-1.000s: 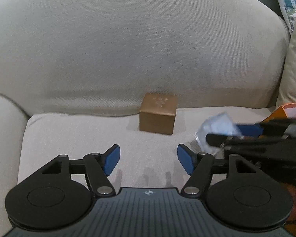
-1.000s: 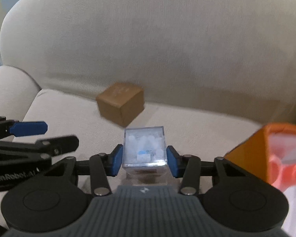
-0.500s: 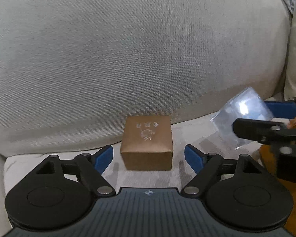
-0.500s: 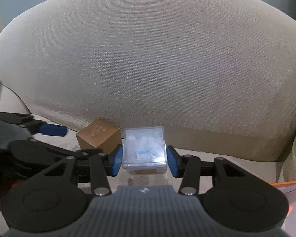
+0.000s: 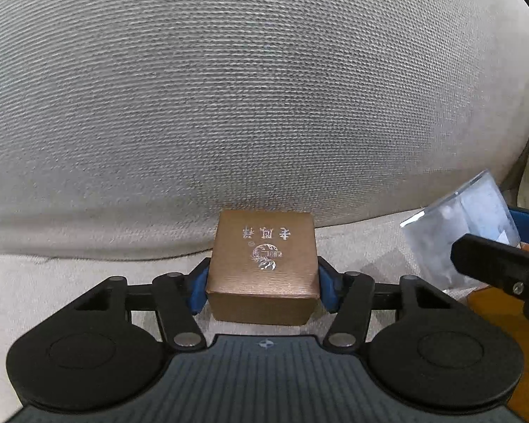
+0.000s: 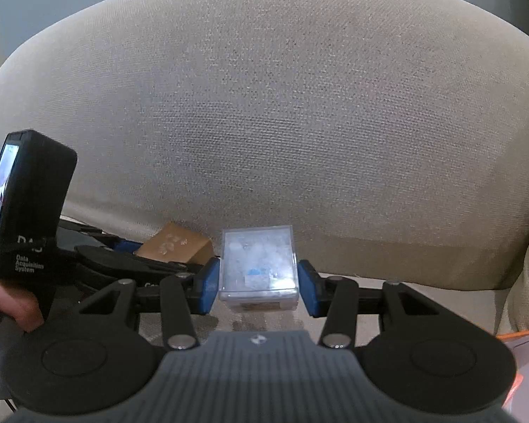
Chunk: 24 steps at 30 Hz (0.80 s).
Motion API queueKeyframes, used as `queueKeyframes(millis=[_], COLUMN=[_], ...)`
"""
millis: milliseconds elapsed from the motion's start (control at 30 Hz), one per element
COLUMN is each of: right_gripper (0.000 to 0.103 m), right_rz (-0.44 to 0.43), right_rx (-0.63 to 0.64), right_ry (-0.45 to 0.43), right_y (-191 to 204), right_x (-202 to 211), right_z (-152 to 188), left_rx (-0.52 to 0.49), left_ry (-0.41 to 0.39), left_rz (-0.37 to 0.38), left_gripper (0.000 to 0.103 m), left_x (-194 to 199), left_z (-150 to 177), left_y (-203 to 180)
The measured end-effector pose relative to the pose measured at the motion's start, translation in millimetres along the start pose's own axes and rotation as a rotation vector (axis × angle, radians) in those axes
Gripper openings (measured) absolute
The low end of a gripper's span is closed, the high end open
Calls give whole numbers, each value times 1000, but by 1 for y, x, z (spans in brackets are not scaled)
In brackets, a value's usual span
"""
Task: Organize rigid objects
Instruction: 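Grasp the brown cardboard cube with the left tool while the right tool grasps the clear acrylic cube, then carry the brown cube with the left tool while the right tool carries the clear cube to the box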
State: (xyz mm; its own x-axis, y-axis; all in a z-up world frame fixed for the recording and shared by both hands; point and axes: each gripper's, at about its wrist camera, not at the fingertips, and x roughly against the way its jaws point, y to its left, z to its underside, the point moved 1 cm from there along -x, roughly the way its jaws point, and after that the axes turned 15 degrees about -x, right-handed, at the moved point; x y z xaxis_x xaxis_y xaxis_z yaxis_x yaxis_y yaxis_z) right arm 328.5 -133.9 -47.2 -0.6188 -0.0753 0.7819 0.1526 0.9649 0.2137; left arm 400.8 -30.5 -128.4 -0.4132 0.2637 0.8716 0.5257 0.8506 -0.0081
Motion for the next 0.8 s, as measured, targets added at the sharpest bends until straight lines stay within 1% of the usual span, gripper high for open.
queueKeyframes(millis=[100, 233, 433, 500, 567, 700, 800], right_gripper=[49, 49, 49, 49, 49, 49, 49], right_rz=[-9, -33, -64, -70, -72, -57, -41], right_rx=[2, 1, -20, -32, -45, -68, -91], right_ry=[-10, -41, -100, -122, -142, -164, -170], right_y=[-1, -3, -12, -16, -23, -43, -60], right_x=[10, 36, 86, 104, 125, 162, 189], right_z=[-3, -4, -7, -2, 1, 13, 30], left_rx=[-4, -28, -77, -105, -137, -188, -217], left_ry=[-24, -76, -157, -185, -208, -248, -272], left_rz=[-23, -44, -53, -55, -50, -33, -18], left_gripper=[68, 68, 67, 68, 68, 67, 67], left_x=[19, 57, 126, 148, 161, 199, 213], left_z=[8, 14, 18, 18, 16, 15, 7], left_y=[-1, -8, -29, -41, -43, -74, -104])
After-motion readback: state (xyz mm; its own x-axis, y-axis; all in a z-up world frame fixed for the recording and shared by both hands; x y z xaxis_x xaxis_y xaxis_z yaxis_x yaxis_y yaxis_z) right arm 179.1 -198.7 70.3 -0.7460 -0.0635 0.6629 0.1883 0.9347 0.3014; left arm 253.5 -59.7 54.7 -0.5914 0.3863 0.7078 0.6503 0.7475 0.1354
